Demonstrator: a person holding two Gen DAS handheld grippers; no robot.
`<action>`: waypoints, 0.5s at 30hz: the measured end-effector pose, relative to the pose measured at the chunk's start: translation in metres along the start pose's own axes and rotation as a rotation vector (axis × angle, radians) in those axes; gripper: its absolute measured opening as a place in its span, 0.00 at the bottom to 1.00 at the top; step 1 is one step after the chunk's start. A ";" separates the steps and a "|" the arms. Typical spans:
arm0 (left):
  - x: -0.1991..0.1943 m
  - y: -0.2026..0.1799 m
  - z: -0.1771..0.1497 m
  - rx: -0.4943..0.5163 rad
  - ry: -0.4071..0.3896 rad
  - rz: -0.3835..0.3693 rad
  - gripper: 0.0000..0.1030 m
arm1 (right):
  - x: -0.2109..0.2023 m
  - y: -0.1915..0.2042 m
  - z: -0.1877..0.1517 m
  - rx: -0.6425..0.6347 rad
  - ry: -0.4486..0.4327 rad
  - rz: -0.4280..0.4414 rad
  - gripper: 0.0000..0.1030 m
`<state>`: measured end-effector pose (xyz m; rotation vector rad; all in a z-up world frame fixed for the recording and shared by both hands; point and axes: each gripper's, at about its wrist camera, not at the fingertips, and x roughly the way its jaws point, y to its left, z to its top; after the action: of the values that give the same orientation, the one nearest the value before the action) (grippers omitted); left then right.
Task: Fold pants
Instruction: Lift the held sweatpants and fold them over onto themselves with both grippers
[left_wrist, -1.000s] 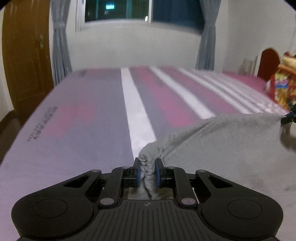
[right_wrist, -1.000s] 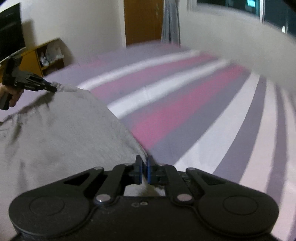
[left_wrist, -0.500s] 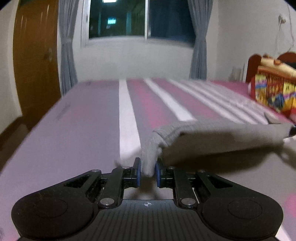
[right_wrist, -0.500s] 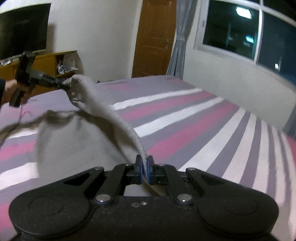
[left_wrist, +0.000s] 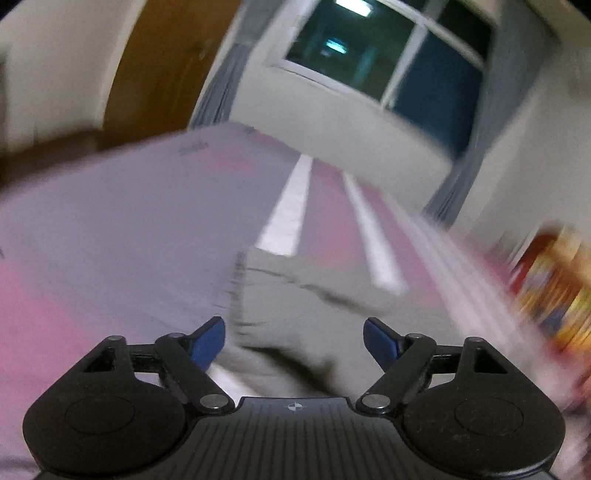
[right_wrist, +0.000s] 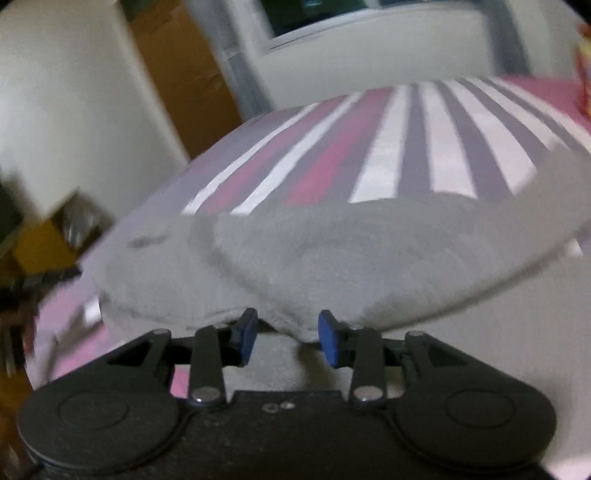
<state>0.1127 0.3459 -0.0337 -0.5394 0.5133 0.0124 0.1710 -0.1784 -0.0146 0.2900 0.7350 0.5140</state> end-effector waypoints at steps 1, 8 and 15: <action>0.002 0.006 -0.003 -0.087 0.018 -0.042 0.78 | 0.000 -0.007 0.000 0.058 -0.006 0.008 0.37; 0.039 0.027 -0.019 -0.322 0.148 -0.040 0.40 | 0.008 -0.047 -0.016 0.361 -0.037 0.018 0.52; 0.072 0.026 -0.030 -0.363 0.150 0.013 0.27 | 0.042 -0.076 -0.016 0.517 0.007 -0.040 0.30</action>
<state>0.1580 0.3450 -0.1020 -0.8963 0.6662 0.0791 0.2125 -0.2185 -0.0821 0.7532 0.8733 0.2799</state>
